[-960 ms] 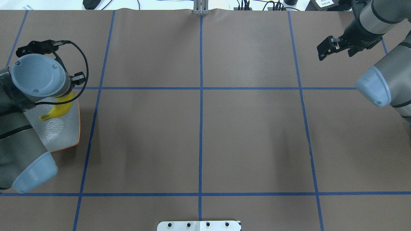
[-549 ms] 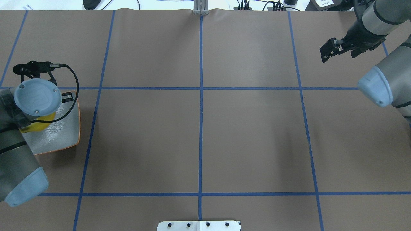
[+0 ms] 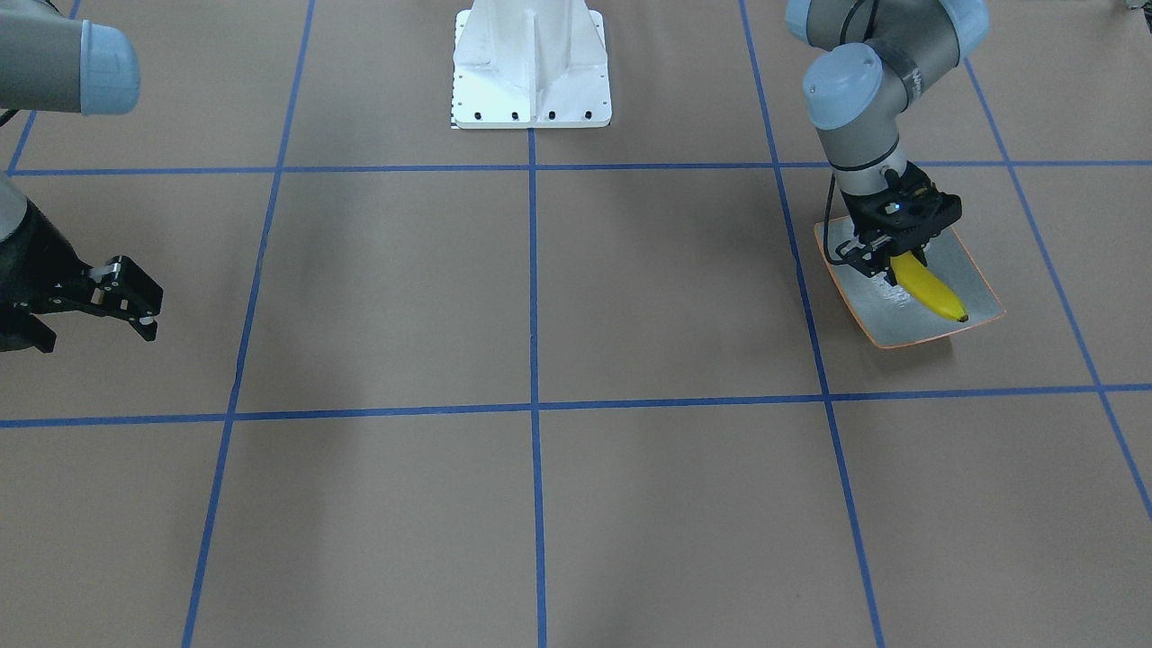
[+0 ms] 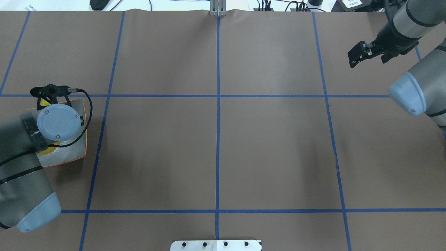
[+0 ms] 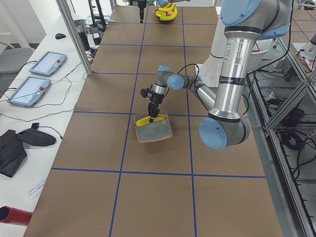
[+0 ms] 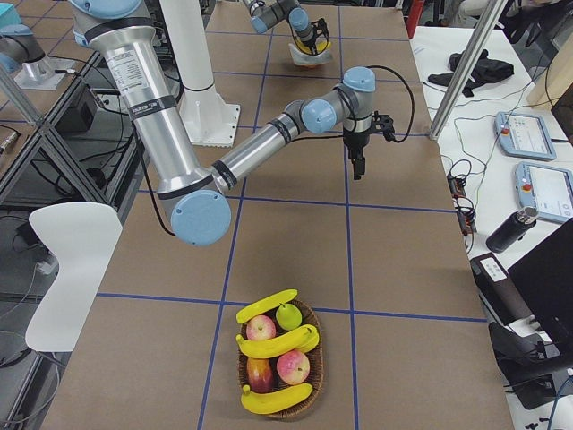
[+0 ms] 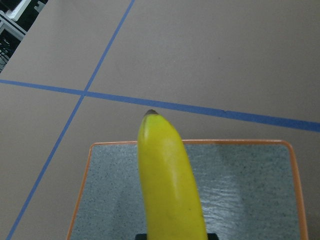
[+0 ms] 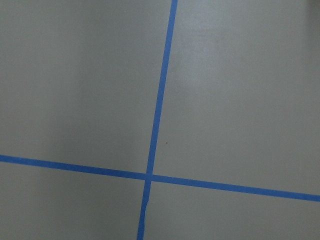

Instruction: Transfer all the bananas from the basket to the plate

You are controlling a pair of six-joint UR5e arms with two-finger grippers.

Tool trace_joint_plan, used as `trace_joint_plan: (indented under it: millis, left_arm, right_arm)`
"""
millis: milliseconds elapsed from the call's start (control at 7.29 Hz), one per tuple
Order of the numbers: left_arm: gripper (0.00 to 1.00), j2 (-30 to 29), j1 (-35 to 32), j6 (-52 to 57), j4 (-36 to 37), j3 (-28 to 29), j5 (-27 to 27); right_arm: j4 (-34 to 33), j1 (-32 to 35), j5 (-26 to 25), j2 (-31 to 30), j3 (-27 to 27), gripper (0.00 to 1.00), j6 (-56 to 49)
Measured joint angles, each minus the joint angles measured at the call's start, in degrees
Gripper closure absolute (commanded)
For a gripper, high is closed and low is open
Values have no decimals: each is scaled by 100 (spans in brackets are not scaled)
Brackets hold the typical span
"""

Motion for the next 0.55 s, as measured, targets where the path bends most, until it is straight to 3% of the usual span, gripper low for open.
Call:
trace_joint_plan:
  millis: [549]
  left_arm:
    - [0, 66, -29, 249, -17, 20, -9]
  right_arm:
    - [17, -1, 47, 5, -2, 0, 1]
